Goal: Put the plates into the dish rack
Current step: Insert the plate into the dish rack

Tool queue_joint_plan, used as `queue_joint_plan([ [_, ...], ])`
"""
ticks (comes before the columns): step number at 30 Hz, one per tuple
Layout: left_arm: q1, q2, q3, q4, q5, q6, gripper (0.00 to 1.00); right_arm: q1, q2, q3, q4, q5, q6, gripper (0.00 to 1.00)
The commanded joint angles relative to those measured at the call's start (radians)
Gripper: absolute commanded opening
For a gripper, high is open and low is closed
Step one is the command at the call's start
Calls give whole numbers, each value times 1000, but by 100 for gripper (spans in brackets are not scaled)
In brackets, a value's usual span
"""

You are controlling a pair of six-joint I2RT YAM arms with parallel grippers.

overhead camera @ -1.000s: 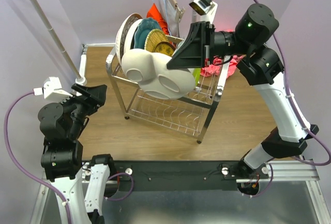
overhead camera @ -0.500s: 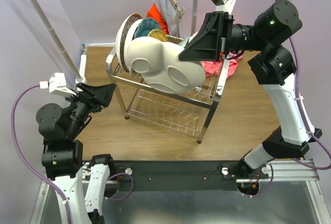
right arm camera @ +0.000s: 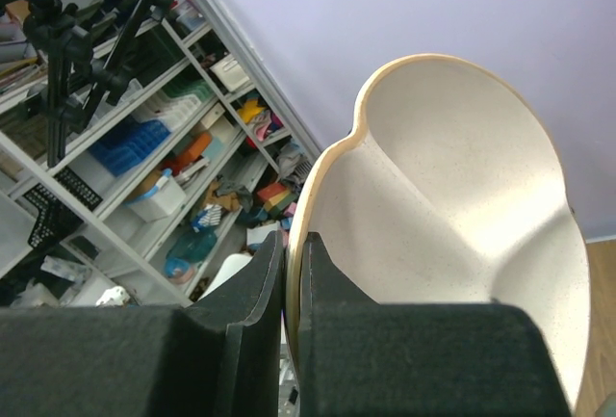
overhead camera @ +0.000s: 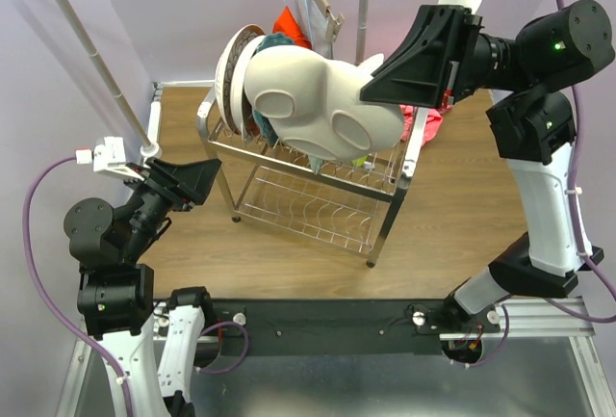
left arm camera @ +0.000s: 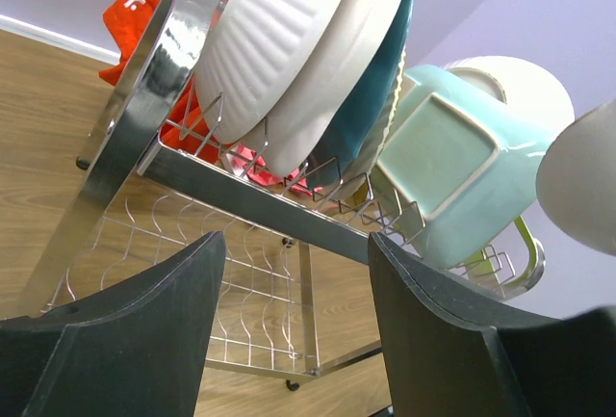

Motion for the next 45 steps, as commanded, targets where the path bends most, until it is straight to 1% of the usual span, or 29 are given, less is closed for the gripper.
queue_joint_plan([
  [1,-3,-15,1,16,42,15,70,-48,-54,76,181,47,24,1],
  [9,-5,-24,-8,8,49,18,70,-106,-94,73,199,44,39,0],
  [24,-3,-39,-33,-1,57,31,70,-155,-127,106,225,48,38,0],
  [33,-3,-41,-37,-1,65,23,70,-190,-176,65,225,48,35,0],
  [37,-3,-41,-28,11,91,9,70,-200,-199,34,224,48,29,0],
  [45,-3,-30,-33,20,103,15,70,-213,-195,54,222,58,10,0],
])
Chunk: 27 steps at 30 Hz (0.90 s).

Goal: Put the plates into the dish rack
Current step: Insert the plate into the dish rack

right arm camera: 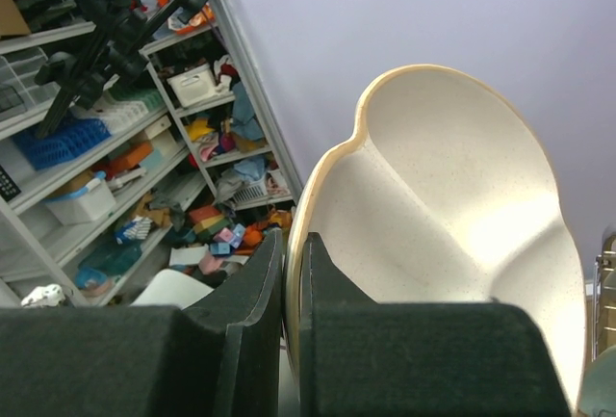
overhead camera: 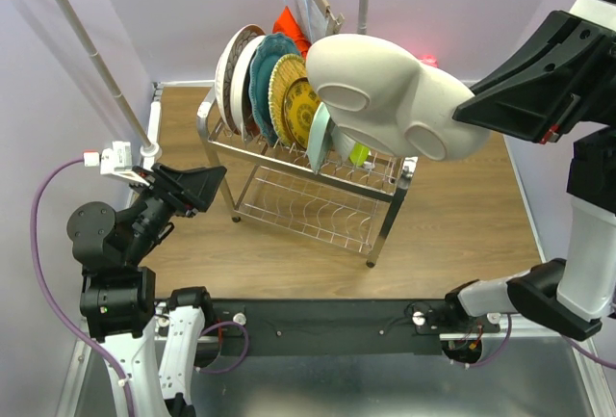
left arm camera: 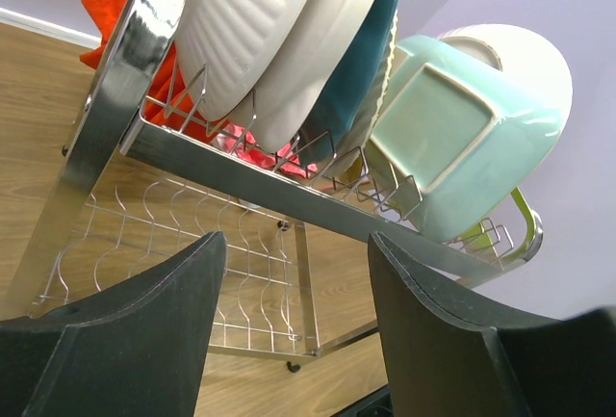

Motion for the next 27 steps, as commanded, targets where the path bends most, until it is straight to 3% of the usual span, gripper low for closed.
queue_joint_plan([
  [1,-3,-6,-2,22,50,-1,70,-21,-12,34,142,104,-39,0],
  [14,-3,-3,-37,29,67,18,70,-67,118,177,144,115,-51,0],
  [27,-3,11,-85,50,83,42,70,-239,249,287,228,106,31,0],
])
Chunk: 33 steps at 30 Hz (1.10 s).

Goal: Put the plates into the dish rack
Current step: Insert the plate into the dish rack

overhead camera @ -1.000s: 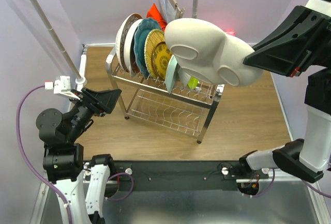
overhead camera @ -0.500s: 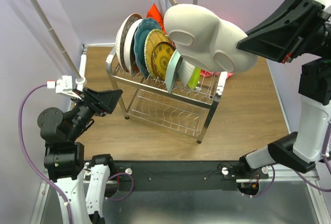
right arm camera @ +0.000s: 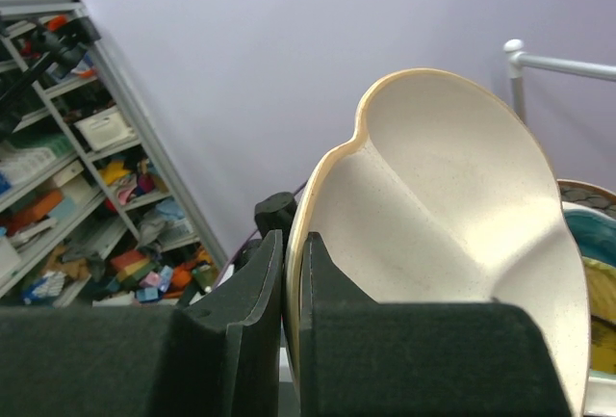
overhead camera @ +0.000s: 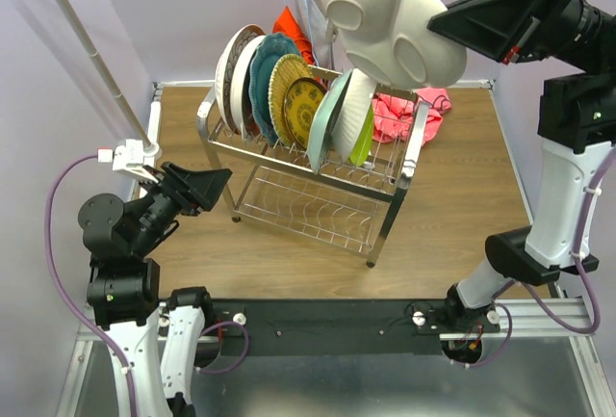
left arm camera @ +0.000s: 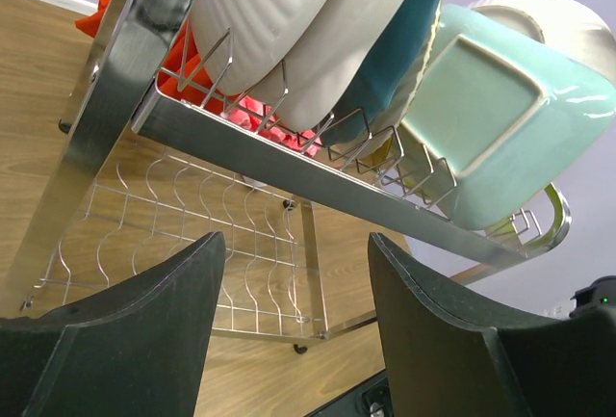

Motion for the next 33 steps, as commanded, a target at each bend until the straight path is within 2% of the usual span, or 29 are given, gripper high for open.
queue_joint_plan([
  [1,-4,10,-10,28,45,23,70,-82,12,74,219,105,35,0],
  [12,-5,18,-65,66,62,25,71,-250,58,61,296,93,124,0],
  [19,-4,18,-106,98,73,20,70,-407,20,-60,301,100,163,0],
  [33,-5,30,-201,195,110,2,70,-515,-106,-258,282,198,237,0],
])
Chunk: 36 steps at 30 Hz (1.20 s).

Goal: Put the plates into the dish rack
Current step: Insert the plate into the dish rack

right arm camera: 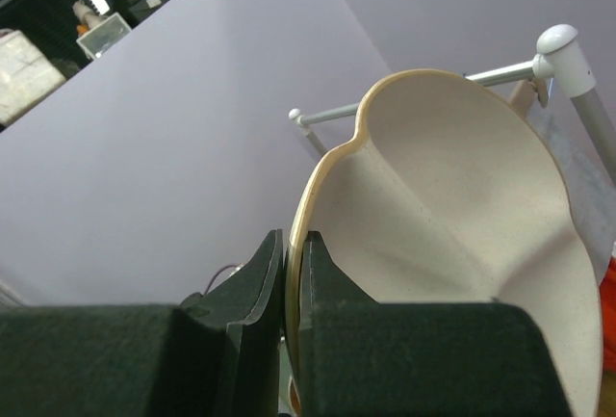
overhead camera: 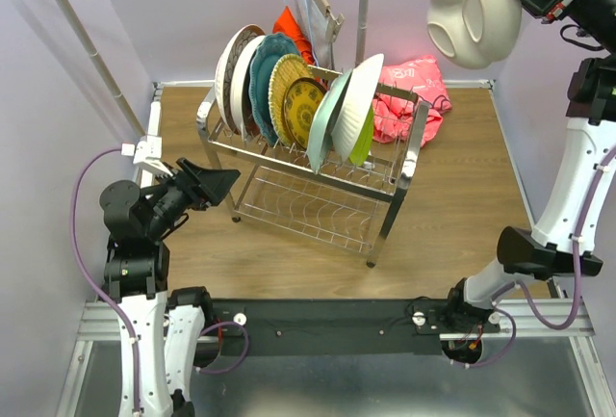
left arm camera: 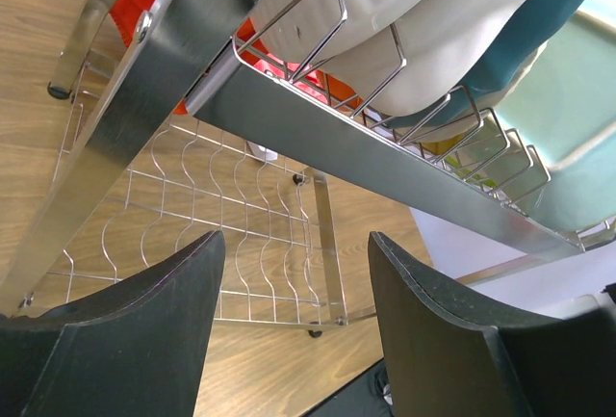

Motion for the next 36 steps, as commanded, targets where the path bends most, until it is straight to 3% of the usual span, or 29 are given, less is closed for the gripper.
queue_joint_plan([
  [1,-4,-5,-9,45,49,-3,70,-15,-114,-6,114,181,49,0],
  [36,-4,-24,9,42,74,17,70,-15,-337,-75,-314,471,182,1],
])
